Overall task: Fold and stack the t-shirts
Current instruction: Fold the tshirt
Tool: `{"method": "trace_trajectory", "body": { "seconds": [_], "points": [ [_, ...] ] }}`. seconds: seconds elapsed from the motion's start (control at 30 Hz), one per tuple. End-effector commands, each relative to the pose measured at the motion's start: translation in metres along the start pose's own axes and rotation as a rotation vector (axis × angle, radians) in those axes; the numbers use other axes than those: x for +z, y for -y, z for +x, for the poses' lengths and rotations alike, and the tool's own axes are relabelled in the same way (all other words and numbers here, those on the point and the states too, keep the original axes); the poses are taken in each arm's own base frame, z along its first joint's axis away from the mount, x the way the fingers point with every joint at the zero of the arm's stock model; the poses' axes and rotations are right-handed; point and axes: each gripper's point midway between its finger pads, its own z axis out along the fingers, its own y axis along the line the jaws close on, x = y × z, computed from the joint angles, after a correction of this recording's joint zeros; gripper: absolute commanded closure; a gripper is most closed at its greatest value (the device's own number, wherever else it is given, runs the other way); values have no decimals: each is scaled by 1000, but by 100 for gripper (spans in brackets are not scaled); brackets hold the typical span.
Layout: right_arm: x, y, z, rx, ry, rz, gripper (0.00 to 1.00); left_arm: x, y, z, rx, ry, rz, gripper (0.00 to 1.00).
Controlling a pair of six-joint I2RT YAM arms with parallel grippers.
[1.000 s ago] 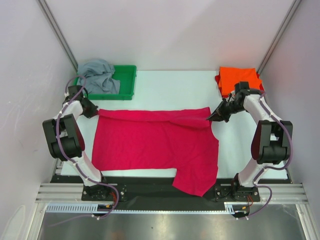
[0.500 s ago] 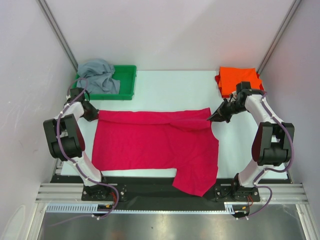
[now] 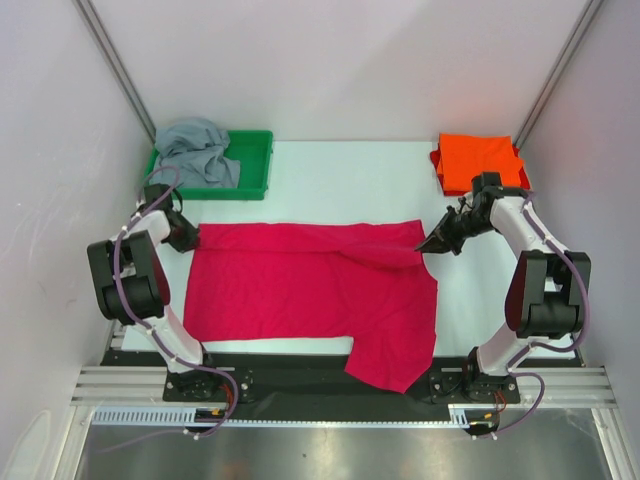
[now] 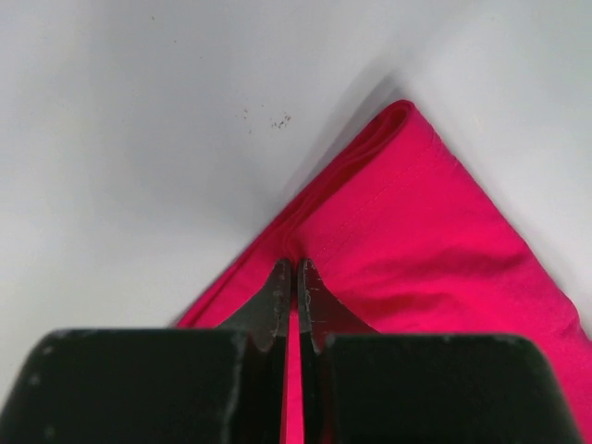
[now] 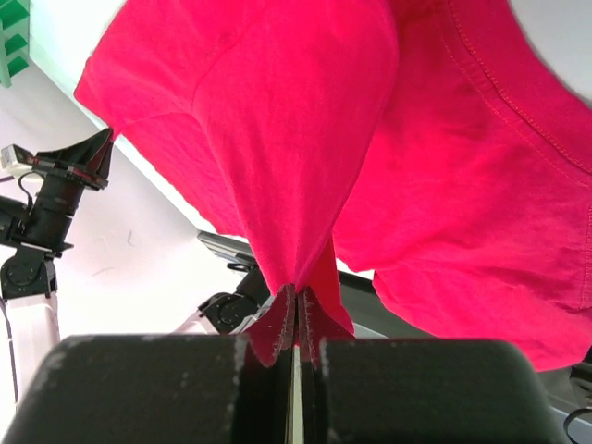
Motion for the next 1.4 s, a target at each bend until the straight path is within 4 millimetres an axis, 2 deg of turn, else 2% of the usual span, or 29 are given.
{"method": "trace_trajectory", "body": {
  "seconds": [0.0,0.17,0.3,0.47,0.67,0.7,0.77,0.8,0.87,0.9,0.93,0.97,1.0,1.03,1.1,1.13,1.17,1.2,1.27,1.3,1.33,1.37],
  "points": [
    [-14,-9,5,-44,30,-18,100,-20,3,-15,17,87,1,100],
    [-17,-5,5,-45,38,-3,100,-26,2,-19,16,105,-3,100],
    [-15,2,0,-44,50,16,100,-21,0,-12,14,87,1,100],
    [-3,8,-7,-36,51,11,100,-9,-6,0,12,59,-10,100],
    [14,28,-10,-29,18,53,100,0,-15,13,8,21,-35,98],
    [16,29,-9,-28,12,51,100,0,-16,14,8,22,-45,92],
    [19,32,-8,-40,10,53,98,-1,-18,10,5,34,-56,87],
    [20,33,-7,-45,10,56,98,-2,-18,8,5,36,-63,76],
    [24,39,-10,-54,13,81,95,-5,-25,6,1,38,-107,69],
    [25,39,-12,-77,19,90,88,-11,-24,-2,-7,71,-116,58],
    [26,45,-17,-87,37,128,85,-16,-25,-5,-13,87,-121,56],
    [25,49,-21,-126,50,159,84,-30,-25,-16,-27,144,-125,55],
    [22,45,-29,-176,80,194,78,-37,-25,-20,-30,170,-125,55],
    [16,60,-38,-199,121,313,73,-47,-21,-27,-35,206,-111,54],
    [7,63,-46,-301,162,433,56,-71,-3,-40,-20,284,-31,55],
    [-4,55,-52,-373,216,524,50,-77,5,-40,-7,293,-3,57],
    [-11,50,-51,-412,241,560,46,-82,21,-37,20,292,39,58],
    [-16,42,-51,-448,265,585,36,-85,34,-34,38,293,79,59],
    [-13,18,-38,-563,279,583,33,-83,54,-22,52,271,135,62],
    [-5,9,-28,-598,257,548,33,-79,70,-10,76,254,184,65],
    [12,-9,-11,-655,211,462,33,-71,75,-1,69,226,199,67],
    [24,-14,-1,-687,177,430,33,-67,79,5,67,204,213,69]
  ]
}}
